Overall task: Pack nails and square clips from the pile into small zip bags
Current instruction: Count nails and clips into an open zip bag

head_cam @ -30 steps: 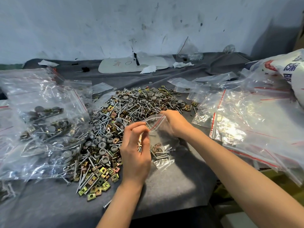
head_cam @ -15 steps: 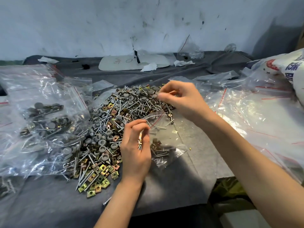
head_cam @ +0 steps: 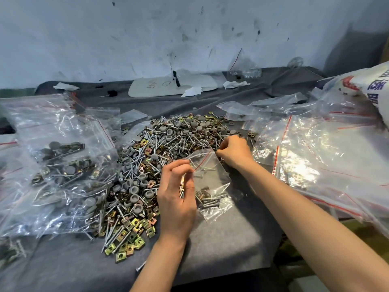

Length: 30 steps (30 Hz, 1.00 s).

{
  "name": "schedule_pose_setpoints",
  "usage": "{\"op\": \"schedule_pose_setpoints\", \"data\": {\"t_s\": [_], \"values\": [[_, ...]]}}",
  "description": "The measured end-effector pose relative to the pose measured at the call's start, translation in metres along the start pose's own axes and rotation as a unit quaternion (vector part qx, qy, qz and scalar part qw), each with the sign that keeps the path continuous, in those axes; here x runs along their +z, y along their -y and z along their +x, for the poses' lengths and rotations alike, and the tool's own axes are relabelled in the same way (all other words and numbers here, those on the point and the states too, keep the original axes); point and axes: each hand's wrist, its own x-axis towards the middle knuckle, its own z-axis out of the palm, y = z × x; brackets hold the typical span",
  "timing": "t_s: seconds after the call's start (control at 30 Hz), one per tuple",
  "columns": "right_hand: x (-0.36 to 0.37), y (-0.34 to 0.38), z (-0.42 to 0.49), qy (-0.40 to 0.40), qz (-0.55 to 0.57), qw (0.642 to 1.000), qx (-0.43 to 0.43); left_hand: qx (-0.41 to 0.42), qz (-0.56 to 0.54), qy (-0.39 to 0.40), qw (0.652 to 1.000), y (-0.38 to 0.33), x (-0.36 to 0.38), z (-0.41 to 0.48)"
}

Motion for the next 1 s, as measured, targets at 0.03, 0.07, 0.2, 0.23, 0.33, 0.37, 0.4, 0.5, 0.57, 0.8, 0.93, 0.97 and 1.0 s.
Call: {"op": "schedule_pose_setpoints", "data": {"t_s": [0.03,0.07,0.2,0.23,0.33,0.37,0.4,0.5,0.57,0.8,0.93,0.97,1.0], "values": [[0.0,-0.001,0.0,0.004,0.012,1.0,-0.007,-0.001,0.0,0.0,1.0,0.001,0.0,0.0],[-0.001,-0.002,-0.001,0.004,0.026,0.999,-0.018,-0.002,0.001,-0.001,1.0,0.001,0.0,0.0],[-0.009,-0.004,-0.011,-0.055,0.137,0.988,-0.053,-0.003,0.0,0.001,1.0,-0.001,0.0,0.0],[-0.015,0.0,-0.014,-0.069,0.178,0.979,-0.067,-0.002,0.001,0.001,1.0,-0.002,0.0,0.0],[-0.042,0.024,-0.031,-0.046,0.311,0.937,-0.149,0.003,-0.003,0.001,1.0,-0.003,0.0,0.0],[-0.052,0.033,-0.04,-0.019,0.332,0.922,-0.198,0.005,-0.006,0.002,1.0,-0.003,0.0,0.0],[-0.061,0.04,-0.049,0.018,0.327,0.911,-0.252,0.01,-0.005,0.001,1.0,-0.004,0.0,0.0],[-0.07,0.054,-0.074,0.118,0.197,0.908,-0.352,0.024,0.011,-0.007,1.0,-0.003,0.0,0.001],[-0.068,0.054,-0.081,0.107,0.099,0.914,-0.379,0.025,0.016,-0.012,0.999,-0.003,0.0,0.0],[-0.077,0.035,-0.08,0.122,0.107,0.922,-0.35,0.02,0.009,-0.003,1.0,-0.004,-0.002,0.0],[-0.081,0.024,-0.079,0.136,0.117,0.919,-0.35,0.02,0.016,0.0,1.0,-0.006,-0.002,-0.001],[-0.081,0.021,-0.079,0.129,0.123,0.92,-0.35,0.021,0.02,0.003,1.0,-0.007,-0.002,-0.001],[-0.081,0.019,-0.079,0.121,0.129,0.92,-0.351,0.021,0.024,0.007,0.999,-0.007,-0.001,-0.001]]}}
